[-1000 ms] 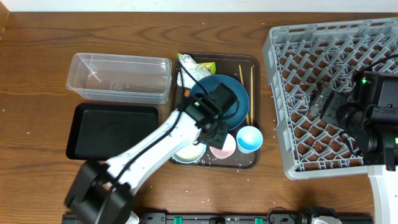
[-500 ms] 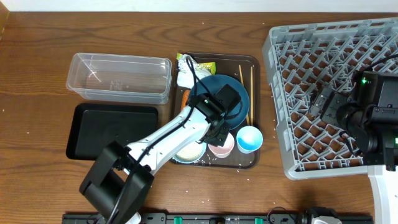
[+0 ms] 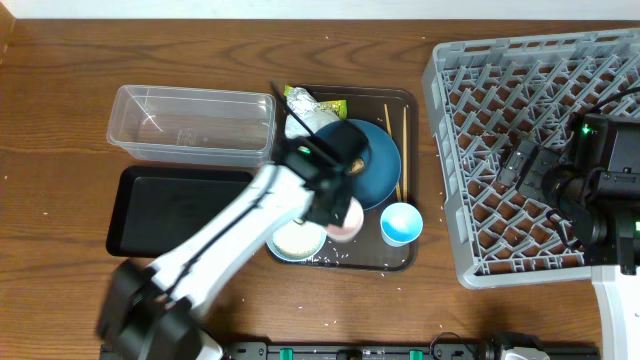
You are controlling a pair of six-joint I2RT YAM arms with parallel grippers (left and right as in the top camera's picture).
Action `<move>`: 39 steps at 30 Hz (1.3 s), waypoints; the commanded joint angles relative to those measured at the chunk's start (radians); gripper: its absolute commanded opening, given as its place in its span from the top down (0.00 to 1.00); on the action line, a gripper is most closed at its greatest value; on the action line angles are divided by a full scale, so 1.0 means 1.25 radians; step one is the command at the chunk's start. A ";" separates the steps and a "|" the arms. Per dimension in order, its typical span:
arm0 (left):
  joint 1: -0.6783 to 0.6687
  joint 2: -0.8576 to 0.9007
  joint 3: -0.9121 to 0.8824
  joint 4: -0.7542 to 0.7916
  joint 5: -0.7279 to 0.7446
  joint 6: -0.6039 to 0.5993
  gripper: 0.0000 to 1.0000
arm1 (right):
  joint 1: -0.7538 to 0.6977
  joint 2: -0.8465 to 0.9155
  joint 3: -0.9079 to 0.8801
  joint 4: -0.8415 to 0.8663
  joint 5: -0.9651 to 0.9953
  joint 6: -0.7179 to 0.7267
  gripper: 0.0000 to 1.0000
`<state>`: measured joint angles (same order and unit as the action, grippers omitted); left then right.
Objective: Sort waste into correct bins and load items into the dishwasher rack
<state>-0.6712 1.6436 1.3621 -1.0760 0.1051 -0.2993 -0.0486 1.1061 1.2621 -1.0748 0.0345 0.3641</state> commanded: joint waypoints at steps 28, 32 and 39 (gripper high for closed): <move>0.316 -0.115 0.088 0.329 1.089 0.067 0.94 | 0.085 -0.001 0.016 0.247 -1.024 -0.399 0.19; 0.292 -0.115 0.088 0.330 1.089 0.068 0.94 | 0.123 -0.001 0.016 0.266 -1.001 -0.409 0.23; 0.265 -0.115 0.088 0.330 1.077 0.068 0.94 | 0.139 0.000 0.016 0.277 -0.955 -0.409 0.32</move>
<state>-0.3374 1.5040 1.4677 -0.6685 1.4338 -0.2279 0.1127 1.1061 1.2629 -0.7330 -1.1736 -0.1299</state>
